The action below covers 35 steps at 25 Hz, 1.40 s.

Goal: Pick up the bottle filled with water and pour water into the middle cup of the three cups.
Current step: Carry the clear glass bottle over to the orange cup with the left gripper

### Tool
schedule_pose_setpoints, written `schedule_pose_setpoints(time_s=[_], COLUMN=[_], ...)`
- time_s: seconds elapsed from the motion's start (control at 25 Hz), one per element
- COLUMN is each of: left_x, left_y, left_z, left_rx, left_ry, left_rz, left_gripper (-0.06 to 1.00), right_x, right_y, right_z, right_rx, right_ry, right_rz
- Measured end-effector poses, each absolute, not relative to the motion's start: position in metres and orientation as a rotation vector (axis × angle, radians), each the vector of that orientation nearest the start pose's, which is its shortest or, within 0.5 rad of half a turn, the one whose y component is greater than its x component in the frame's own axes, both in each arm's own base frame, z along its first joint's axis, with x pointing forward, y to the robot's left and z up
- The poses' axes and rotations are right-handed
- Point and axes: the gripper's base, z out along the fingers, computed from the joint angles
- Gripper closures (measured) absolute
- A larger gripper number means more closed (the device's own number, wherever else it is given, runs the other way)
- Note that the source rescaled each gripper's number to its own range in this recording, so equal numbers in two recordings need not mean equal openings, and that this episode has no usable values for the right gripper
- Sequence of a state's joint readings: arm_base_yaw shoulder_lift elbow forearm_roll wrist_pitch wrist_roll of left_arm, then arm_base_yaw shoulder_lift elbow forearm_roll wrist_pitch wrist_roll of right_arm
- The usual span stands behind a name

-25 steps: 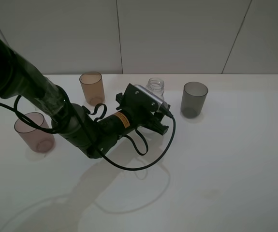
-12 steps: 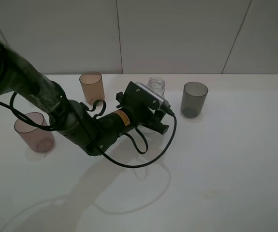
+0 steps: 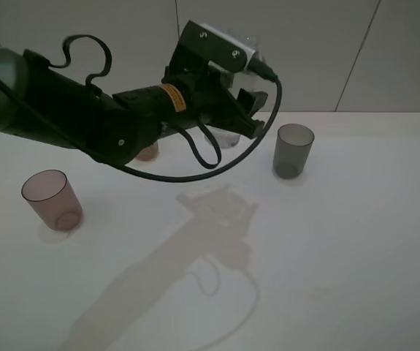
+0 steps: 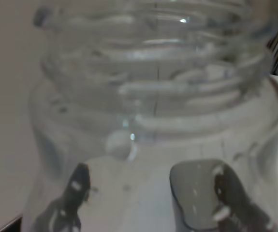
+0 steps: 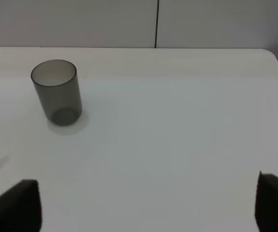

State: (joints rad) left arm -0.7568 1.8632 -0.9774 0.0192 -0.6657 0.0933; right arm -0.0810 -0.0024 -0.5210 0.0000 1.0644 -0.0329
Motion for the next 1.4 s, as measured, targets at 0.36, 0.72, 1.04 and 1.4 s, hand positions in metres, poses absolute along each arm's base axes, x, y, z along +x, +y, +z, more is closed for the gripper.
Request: schedule_pose_setpoints(time_s=[0.36, 0.72, 1.04, 1.4], left_x=[0.285, 0.3, 0.31, 0.321], left_y=[-0.23, -0.157, -0.117, -0.078], left_z=[0.259, 0.293, 0.281, 0.279], left_rx=[0.739, 0.676, 0.785, 0.762], left_ry=[1.736, 1.806, 1.932, 1.964], left_rz=[-0.388, -0.17, 0.054, 0.194], left_gripper=[0.93, 0.93, 0.93, 0.93], right_x=[-0.008, -0.008, -0.008, -0.008], right_y=[0.001, 0.001, 0.001, 0.001], right_z=[0.283, 0.283, 0.283, 0.283], right_rx=[0.049, 0.049, 0.049, 0.049], right_ry=[2.025, 2.025, 2.025, 2.025], right_rz=[-0.072, -0.072, -0.072, -0.072])
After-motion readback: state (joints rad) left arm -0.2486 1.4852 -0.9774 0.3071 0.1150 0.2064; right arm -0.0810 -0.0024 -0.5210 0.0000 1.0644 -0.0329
